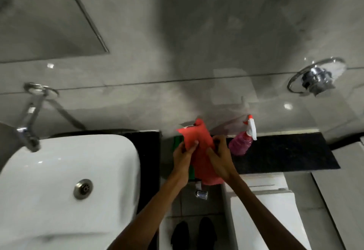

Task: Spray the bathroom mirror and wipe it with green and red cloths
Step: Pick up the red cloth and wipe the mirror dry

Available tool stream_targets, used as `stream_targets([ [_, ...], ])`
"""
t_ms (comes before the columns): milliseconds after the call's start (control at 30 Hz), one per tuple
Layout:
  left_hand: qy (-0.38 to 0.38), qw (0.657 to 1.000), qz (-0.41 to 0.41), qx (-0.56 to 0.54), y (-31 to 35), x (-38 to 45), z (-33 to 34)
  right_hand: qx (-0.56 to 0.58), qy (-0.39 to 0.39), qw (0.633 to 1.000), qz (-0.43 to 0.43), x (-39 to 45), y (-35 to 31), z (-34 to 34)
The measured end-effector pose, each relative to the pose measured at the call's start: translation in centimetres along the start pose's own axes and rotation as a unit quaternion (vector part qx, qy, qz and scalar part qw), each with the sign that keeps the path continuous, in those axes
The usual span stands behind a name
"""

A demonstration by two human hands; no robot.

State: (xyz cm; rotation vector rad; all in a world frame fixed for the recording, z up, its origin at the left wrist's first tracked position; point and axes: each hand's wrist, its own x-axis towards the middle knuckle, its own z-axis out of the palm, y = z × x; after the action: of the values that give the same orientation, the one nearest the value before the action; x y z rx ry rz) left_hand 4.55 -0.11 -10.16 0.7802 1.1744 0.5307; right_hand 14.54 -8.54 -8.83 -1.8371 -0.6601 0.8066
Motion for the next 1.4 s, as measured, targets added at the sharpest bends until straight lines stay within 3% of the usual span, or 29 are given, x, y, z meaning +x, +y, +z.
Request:
stream_targets([
  [100,-0.021,0.993,0.11,-0.049,8.0,-4.6,-2.9,0.092,-0.018,0.99,-0.108,-1.3,-8.5,1.4],
  [233,-0.029,0.96,0.277,-0.022,21.9,-9.8,-7.7,0.135,-0.007,0.96,-0.243,-2.2,-21.6,5.5],
  [333,-0.05,0.91,0.411,-0.009,32.6,-14.2,-11.1,0.129,0.043,0.921,-0.366,-3.0,-32.5,8.7],
  [567,-0.011,0.781,0.624,0.029,50.5,-20.0,-15.7,0.126,0.183,0.82,-0.527,-4.5,-50.9,14.1],
  [767,0.015,0.702,0.711,0.043,58.4,-21.9,-14.6,0.059,0.383,0.698,-0.602,-2.9,-57.8,15.0],
  [867,0.027,0.679,0.731,0.057,59.4,-21.2,-14.3,0.071,0.404,0.739,-0.535,-1.5,-59.6,14.4],
  [933,0.057,0.667,0.74,0.059,59.4,-19.6,-15.8,-0.001,0.436,0.739,-0.513,-0.3,-59.6,13.8],
  [1000,0.114,0.636,0.757,0.093,59.2,-17.9,-19.0,-0.113,0.471,0.679,-0.553,1.1,-58.9,13.2],
  [1067,0.218,0.555,0.782,0.182,59.8,-16.0,-23.8,-0.23,0.484,0.594,-0.601,2.4,-58.3,13.5],
  [1133,0.296,0.48,0.779,0.275,60.7,-13.7,-28.7,-0.278,0.475,0.605,-0.575,2.6,-58.7,14.4],
  [1267,0.342,0.467,0.732,0.359,63.0,-10.1,-35.7,-0.297,0.478,0.653,-0.507,2.4,-59.4,16.5],
  [1400,0.353,0.452,0.725,0.382,64.2,-8.6,-36.8,-0.148,0.546,0.697,-0.441,2.1,-62.0,20.6],
])
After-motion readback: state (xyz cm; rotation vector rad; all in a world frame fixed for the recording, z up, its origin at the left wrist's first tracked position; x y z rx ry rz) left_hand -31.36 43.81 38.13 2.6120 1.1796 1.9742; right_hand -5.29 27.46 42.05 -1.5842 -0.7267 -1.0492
